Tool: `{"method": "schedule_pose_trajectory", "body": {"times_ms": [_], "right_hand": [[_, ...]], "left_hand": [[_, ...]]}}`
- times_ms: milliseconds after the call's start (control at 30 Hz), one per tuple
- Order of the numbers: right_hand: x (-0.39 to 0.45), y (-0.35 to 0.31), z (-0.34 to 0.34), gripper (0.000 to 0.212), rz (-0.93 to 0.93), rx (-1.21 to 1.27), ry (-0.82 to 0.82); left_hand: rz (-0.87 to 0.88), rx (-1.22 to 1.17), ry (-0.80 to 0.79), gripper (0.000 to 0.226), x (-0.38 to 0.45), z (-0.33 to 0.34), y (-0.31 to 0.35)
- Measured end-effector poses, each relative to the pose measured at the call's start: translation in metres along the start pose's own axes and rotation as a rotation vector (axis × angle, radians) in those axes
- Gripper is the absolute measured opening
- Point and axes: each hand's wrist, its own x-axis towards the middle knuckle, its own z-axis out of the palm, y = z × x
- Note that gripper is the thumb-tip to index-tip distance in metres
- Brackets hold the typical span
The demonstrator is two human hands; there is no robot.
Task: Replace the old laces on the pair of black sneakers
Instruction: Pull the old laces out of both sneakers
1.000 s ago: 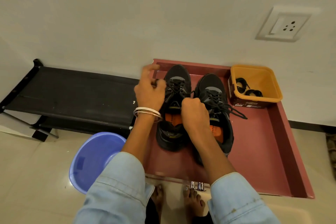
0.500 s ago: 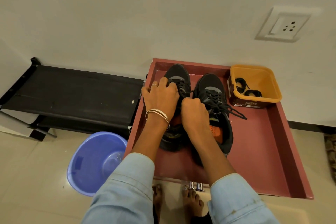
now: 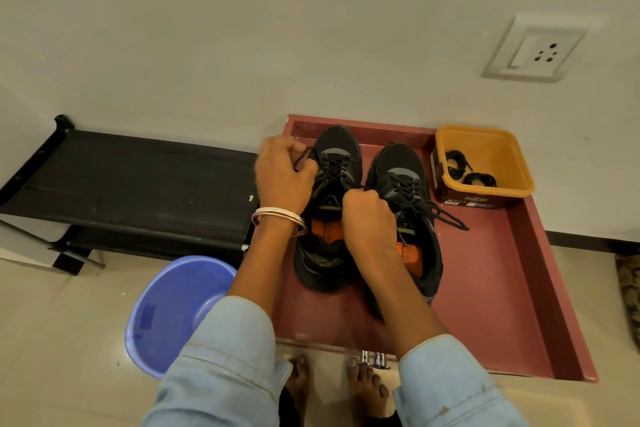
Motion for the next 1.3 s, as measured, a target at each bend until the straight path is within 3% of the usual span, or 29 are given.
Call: {"method": "schedule_pose_trajectory", "body": {"times_ms": [100, 167, 333, 567, 667, 733, 833, 900, 1000, 1067, 1233, 1300], "right_hand": [[0.000, 0.000, -0.001, 0.017, 0.002, -0.002, -0.014], [0.001, 0.000, -0.001, 0.017, 0.005, -0.005, -0.020], [0.001, 0.000, -0.001, 0.020, 0.001, -0.007, -0.017], [0.001, 0.000, -0.001, 0.020, 0.012, 0.005, -0.006], [0.001, 0.001, -0.002, 0.019, 0.014, 0.004, -0.004], [0.001, 0.001, -0.002, 0.018, 0.013, 0.010, -0.006], [0.000, 0.003, -0.003, 0.017, 0.017, 0.017, -0.008], [0.001, 0.003, -0.002, 0.016, 0.018, 0.021, -0.007], [0.002, 0.003, -0.002, 0.016, 0.018, 0.021, -0.004], [0.002, 0.004, -0.001, 0.016, 0.019, 0.020, -0.006], [0.003, 0.005, 0.001, 0.018, 0.024, 0.016, 0.009], [0.003, 0.005, 0.001, 0.018, 0.018, 0.014, 0.013]], "left_hand": [[0.164, 0.096, -0.277, 0.052, -0.003, 0.007, -0.001], [0.224, 0.236, -0.351, 0.067, -0.006, 0.015, -0.002], [0.223, 0.523, -0.292, 0.037, -0.009, 0.021, -0.005], [0.268, 0.470, -0.187, 0.025, -0.014, 0.011, 0.005], [0.173, 0.311, -0.074, 0.019, -0.015, 0.011, 0.009], [-0.020, 0.117, 0.071, 0.019, -0.009, 0.008, 0.008], [-0.327, -0.355, 0.244, 0.013, 0.005, 0.000, -0.003], [-0.459, -0.662, 0.219, 0.012, 0.009, -0.004, -0.004], [-0.460, -0.912, 0.050, 0.017, 0.004, -0.002, 0.012], [-0.313, -0.735, -0.035, 0.024, -0.001, 0.001, 0.013], [0.212, 0.287, -0.318, 0.028, -0.005, 0.013, -0.001], [0.300, 0.514, -0.334, 0.029, -0.007, 0.015, -0.001]]}}
